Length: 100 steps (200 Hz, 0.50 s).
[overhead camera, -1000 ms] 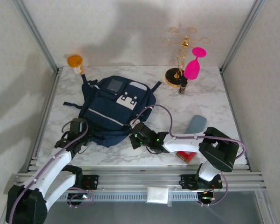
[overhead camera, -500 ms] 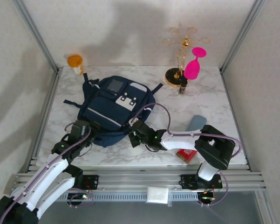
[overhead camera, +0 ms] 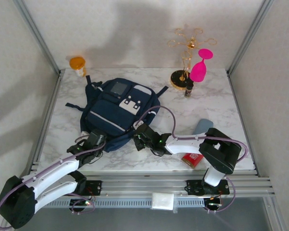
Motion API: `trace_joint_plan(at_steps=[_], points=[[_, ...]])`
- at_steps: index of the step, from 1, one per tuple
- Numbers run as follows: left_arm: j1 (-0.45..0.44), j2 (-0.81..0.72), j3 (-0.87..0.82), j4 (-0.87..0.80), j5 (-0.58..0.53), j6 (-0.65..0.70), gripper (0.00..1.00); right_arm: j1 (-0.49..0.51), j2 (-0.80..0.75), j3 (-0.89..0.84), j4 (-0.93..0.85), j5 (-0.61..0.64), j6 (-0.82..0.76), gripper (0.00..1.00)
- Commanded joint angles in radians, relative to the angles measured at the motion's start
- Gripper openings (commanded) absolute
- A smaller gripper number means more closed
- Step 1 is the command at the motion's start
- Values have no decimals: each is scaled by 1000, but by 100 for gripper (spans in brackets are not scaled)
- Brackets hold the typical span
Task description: Pack the student bag
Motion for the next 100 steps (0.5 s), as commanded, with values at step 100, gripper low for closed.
trace_joint_plan(at_steps=[100], points=[[270,-93,96,-189,-8,370,30,-161,-94,-5,1,-119,-66,26]])
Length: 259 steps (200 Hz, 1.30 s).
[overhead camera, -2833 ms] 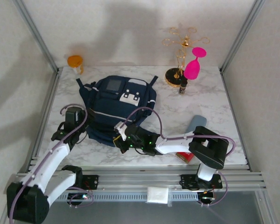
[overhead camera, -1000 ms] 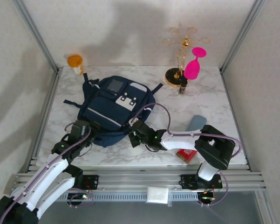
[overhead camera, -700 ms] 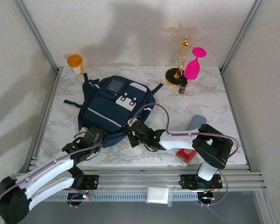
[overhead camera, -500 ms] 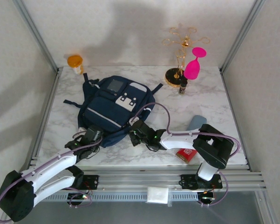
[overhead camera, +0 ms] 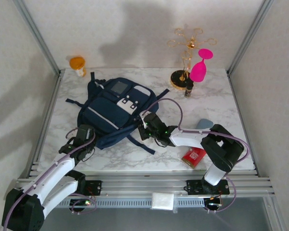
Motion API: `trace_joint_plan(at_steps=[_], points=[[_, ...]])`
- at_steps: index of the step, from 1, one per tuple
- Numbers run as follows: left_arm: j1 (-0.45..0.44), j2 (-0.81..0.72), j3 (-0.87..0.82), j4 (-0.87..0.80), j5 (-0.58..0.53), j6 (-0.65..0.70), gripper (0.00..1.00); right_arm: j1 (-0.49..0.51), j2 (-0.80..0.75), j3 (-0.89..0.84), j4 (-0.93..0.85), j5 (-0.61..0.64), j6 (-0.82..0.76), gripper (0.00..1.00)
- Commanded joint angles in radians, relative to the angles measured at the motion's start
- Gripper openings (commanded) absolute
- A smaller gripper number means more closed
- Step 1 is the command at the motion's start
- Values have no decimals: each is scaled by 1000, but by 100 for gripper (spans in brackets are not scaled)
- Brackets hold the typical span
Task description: Pack the student bag
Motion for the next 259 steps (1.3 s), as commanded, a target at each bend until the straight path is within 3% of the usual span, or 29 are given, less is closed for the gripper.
trace_joint_plan(at_steps=[1,22,39,47,73,99,147,158,177,192,222,259], points=[[28,-42,62,-144,-87,97,31,-14,-96,-29,-43,-11,-3,27],[22,-92,103,-161,-49,128,43,-13,-199,-79,-73,-48,34,39],[-6,-94,144,-168,-28,140,45,-30,-252,-67,-117,-5,104,61],[-36,-81,155,-148,-13,147,46,-51,-242,-33,-138,-23,131,66],[-176,12,225,-128,-78,117,50,-80,-102,165,-269,-9,244,66],[-258,89,267,-98,-95,114,53,-94,28,286,-311,8,387,64],[-318,180,293,-46,-87,138,54,-151,230,461,-360,25,551,63],[-328,194,300,-38,-83,135,55,-164,268,491,-367,18,576,58],[-374,210,304,-48,-94,66,55,-177,308,522,-339,4,603,49],[-413,207,274,-11,-109,8,54,-177,315,541,-330,11,605,49],[-406,218,207,30,-128,-28,53,-178,293,555,-316,52,632,58],[-355,300,205,33,-131,22,53,-187,381,595,-332,18,632,55]])
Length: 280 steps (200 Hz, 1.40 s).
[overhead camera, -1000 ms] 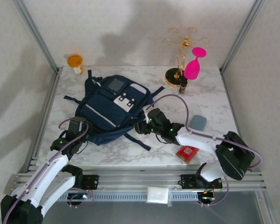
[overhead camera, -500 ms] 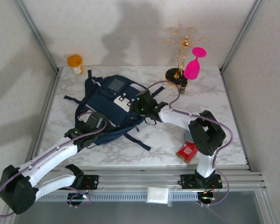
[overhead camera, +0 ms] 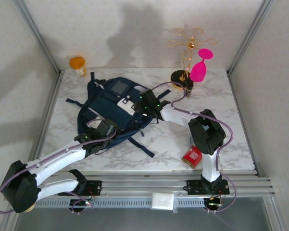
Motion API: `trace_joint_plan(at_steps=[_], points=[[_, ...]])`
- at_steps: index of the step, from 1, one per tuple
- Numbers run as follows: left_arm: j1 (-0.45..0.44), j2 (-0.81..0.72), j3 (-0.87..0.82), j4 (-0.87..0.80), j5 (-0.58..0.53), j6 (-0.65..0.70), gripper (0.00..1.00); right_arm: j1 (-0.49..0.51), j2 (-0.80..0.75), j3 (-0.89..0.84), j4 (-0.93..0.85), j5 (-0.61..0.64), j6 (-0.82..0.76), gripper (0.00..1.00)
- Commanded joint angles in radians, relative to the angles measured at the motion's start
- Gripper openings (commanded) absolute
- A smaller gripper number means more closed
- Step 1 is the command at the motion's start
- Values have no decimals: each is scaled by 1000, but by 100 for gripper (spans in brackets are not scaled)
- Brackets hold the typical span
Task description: Pack the student bag
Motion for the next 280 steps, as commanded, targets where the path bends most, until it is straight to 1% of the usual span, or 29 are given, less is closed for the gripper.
trace_joint_plan(at_steps=[1,19,29,37,52,67,75,94,113,116,142,161,171,179,182,189,201,210,224,240,259,270,280], points=[[32,39,-19,15,-50,3,53,-18,76,63,4,14,15,55],[78,59,-49,72,-16,22,50,-22,89,28,30,5,28,46],[95,69,-61,101,-20,34,49,-24,81,4,58,-4,27,40],[113,78,-62,114,-17,45,48,-25,70,-5,73,-7,21,32],[139,86,-56,146,-18,87,47,-25,32,-44,126,-11,5,11],[161,97,-50,178,-56,133,47,-27,-27,-111,220,-38,9,0],[182,109,-46,194,-67,161,47,-27,-54,-147,280,-70,18,0],[238,141,-40,249,-50,230,47,-27,-132,-225,397,-131,60,0],[295,181,-37,306,-25,276,48,-27,-183,-270,475,-181,101,0],[306,189,-33,314,-18,279,48,-50,-189,-276,491,-187,106,0],[350,260,22,386,32,338,49,-55,-251,-348,584,-193,155,0],[369,332,91,446,66,385,50,-49,-267,-399,671,-230,219,0],[386,373,127,468,113,400,50,-38,-279,-430,717,-222,236,0],[396,398,161,463,140,408,50,-37,-292,-444,727,-190,225,0],[399,405,174,456,143,409,50,-13,-297,-445,725,-176,219,0],[402,412,196,440,149,415,51,-4,-298,-453,730,-150,214,0],[402,402,226,398,171,437,54,-4,-290,-487,820,-165,237,0],[399,374,242,334,174,441,56,-3,-285,-502,859,-170,255,0],[381,298,245,221,173,431,60,6,-285,-500,845,-152,275,0],[331,202,254,65,152,402,63,26,-302,-521,872,-130,299,0],[208,119,289,-131,54,328,64,52,-317,-522,874,-114,298,0],[131,93,310,-206,27,275,64,54,-319,-544,946,-141,304,0],[66,78,319,-241,19,231,63,57,-325,-564,999,-161,316,0]])
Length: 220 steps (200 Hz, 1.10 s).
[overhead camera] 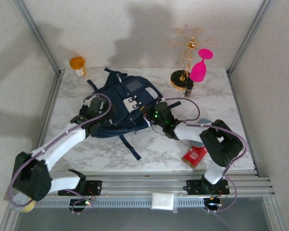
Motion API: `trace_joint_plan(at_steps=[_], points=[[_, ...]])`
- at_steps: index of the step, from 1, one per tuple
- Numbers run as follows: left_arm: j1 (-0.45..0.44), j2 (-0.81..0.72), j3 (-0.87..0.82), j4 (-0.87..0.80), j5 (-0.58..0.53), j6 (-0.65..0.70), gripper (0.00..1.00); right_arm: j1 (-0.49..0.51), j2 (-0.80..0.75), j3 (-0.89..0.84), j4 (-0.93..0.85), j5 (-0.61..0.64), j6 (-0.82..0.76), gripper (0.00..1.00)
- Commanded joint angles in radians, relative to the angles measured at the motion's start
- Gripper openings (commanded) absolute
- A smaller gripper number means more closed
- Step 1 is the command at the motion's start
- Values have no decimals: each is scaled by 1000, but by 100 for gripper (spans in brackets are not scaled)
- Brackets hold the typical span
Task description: Pack the student bag
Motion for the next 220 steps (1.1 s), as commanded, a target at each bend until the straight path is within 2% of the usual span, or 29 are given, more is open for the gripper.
trace_joint_plan(at_steps=[1,14,33,47,62,86,136,165,220], points=[[-136,-51,52,-231,-64,-118,63,39,-66,-27,239,-72,29,0],[-222,-54,60,-265,-102,-181,62,37,-74,-60,327,-101,51,0],[-315,-25,77,-265,-82,-223,60,39,-106,-85,362,-117,74,0],[-358,23,104,-263,-68,-220,60,45,-124,-98,360,-105,71,0],[-384,87,152,-314,-108,-226,59,40,-119,-106,380,-121,92,0],[-389,165,223,-371,-191,-224,57,41,-115,-99,363,-129,85,0],[-382,308,315,-413,-244,-221,46,40,-104,-107,388,-127,90,0],[-379,341,314,-415,-283,-246,42,40,-98,-105,392,-128,94,0],[-352,373,283,-258,-244,-228,33,40,-92,-101,415,-135,112,0]])
